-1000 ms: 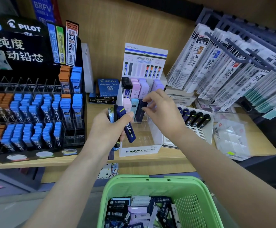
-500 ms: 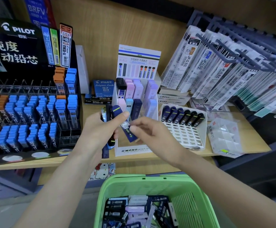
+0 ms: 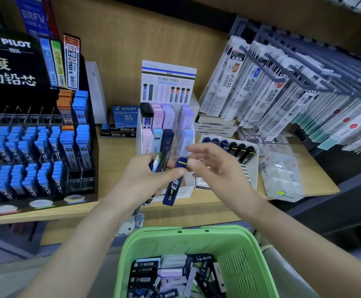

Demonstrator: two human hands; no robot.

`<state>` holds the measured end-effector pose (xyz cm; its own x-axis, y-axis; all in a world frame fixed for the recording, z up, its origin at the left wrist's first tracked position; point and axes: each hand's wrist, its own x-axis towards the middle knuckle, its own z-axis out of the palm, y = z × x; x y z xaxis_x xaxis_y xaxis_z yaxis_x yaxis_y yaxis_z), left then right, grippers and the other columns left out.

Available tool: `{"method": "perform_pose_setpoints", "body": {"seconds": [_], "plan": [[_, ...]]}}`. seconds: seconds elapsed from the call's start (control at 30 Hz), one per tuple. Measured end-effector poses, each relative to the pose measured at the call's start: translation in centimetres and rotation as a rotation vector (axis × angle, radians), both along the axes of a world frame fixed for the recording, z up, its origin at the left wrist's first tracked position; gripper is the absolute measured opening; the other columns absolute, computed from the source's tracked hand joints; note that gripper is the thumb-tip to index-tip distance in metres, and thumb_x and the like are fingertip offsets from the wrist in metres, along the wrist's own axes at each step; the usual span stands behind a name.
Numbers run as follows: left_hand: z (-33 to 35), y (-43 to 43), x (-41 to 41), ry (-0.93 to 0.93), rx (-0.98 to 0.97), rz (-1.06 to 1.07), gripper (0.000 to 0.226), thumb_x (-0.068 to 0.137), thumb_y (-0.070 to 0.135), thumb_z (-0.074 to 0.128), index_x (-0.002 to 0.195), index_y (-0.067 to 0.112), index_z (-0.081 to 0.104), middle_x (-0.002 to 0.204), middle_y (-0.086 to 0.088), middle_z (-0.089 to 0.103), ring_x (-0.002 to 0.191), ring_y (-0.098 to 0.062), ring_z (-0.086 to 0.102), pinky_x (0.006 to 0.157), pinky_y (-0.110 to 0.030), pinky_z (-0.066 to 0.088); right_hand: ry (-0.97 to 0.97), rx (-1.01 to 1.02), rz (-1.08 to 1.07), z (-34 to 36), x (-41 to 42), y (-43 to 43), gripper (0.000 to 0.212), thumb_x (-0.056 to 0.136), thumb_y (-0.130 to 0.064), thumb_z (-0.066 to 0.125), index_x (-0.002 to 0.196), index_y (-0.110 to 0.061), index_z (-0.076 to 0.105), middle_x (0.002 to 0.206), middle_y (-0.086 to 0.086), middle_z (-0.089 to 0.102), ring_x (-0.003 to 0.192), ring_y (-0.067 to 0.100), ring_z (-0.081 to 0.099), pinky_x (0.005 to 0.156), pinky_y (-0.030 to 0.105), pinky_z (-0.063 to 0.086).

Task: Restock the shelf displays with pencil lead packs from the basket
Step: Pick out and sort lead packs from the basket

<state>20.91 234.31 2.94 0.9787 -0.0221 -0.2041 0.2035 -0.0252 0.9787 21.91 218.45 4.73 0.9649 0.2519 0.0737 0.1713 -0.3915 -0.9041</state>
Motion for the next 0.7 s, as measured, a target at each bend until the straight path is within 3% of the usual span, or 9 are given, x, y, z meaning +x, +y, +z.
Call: {"method": "perform_pose_setpoints", "body": {"seconds": [0.1,0.2,0.3,0.37,0.5,0.6,0.7], "plan": [[-0.3,-1.0,0.0,-0.015,0.066,-0.096,0.012,0.077,0.018,0.076,0.079,0.012,0.067,0.046,0.009,0.054,0.041,-0.009,0.038,0.043,-0.018,0.033,-0.004,-0.086,0.021,0.7,0.2,-1.4,0.02,0.082,-0.012,0.07,0.082,-0.032,0.065,0.075,-0.014,0.066,0.071,0.004,0.061,0.071,0.023,0.053],[-0.6,-1.9,0.0,-0.044,0.105,-0.138,0.014,0.076,0.018,0.076,0.081,0.009,0.068,0.057,0.001,0.061,0.04,-0.007,0.039,0.041,-0.016,0.032,0.077,-0.132,0.047,0.8,0.3,-2.6,0.02,0.078,-0.01,0.073,0.082,-0.028,0.066,0.076,-0.008,0.065,0.068,0.006,0.062,0.063,0.016,0.051],[-0.9,-2.8,0.2,-0.045,0.115,-0.128,0.012,0.079,0.02,0.074,0.087,0.014,0.068,0.058,0.012,0.062,0.039,0.0,0.044,0.044,-0.013,0.036,0.128,-0.131,0.074,1.3,0.6,-3.5,0.015,0.081,-0.007,0.07,0.079,-0.021,0.065,0.074,-0.003,0.066,0.067,0.006,0.063,0.062,0.017,0.052],[-1.1,-3.1,0.4,-0.023,0.078,-0.068,0.013,0.082,0.022,0.071,0.093,0.019,0.063,0.067,0.011,0.063,0.043,-0.005,0.045,0.047,-0.018,0.039,0.134,-0.092,0.028,1.8,1.2,-4.3,0.011,0.083,-0.005,0.066,0.082,-0.015,0.063,0.075,0.001,0.067,0.066,0.006,0.065,0.065,0.02,0.055],[-1.4,-3.3,1.1,0.047,0.038,0.045,0.015,0.088,0.025,0.064,0.097,0.019,0.053,0.062,0.001,0.051,0.047,-0.011,0.043,0.05,-0.024,0.039,0.001,-0.067,-0.207,2.3,3.5,-6.9,0.012,0.088,-0.005,0.061,0.084,-0.016,0.059,0.077,0.003,0.065,0.067,0.008,0.066,0.071,0.022,0.056],[-1.7,-3.6,1.5,0.101,-0.012,0.079,0.021,0.09,0.026,0.06,0.105,0.013,0.051,0.055,-0.002,0.049,0.044,-0.01,0.043,0.048,-0.023,0.037,-0.167,-0.216,-0.35,1.0,5.5,-8.2,0.013,0.089,-0.01,0.062,0.085,-0.022,0.057,0.081,-0.002,0.063,0.078,0.014,0.065,0.076,0.023,0.055],[-1.8,-4.0,1.7,0.126,-0.034,0.085,0.024,0.091,0.023,0.057,0.108,0.007,0.05,0.051,0.0,0.049,0.043,-0.011,0.043,0.044,-0.021,0.036,-0.276,-0.372,-0.346,-0.5,7.0,-8.1,0.01,0.089,-0.01,0.062,0.097,-0.013,0.065,0.08,-0.008,0.06,0.074,0.004,0.057,0.071,0.003,0.045]]}}
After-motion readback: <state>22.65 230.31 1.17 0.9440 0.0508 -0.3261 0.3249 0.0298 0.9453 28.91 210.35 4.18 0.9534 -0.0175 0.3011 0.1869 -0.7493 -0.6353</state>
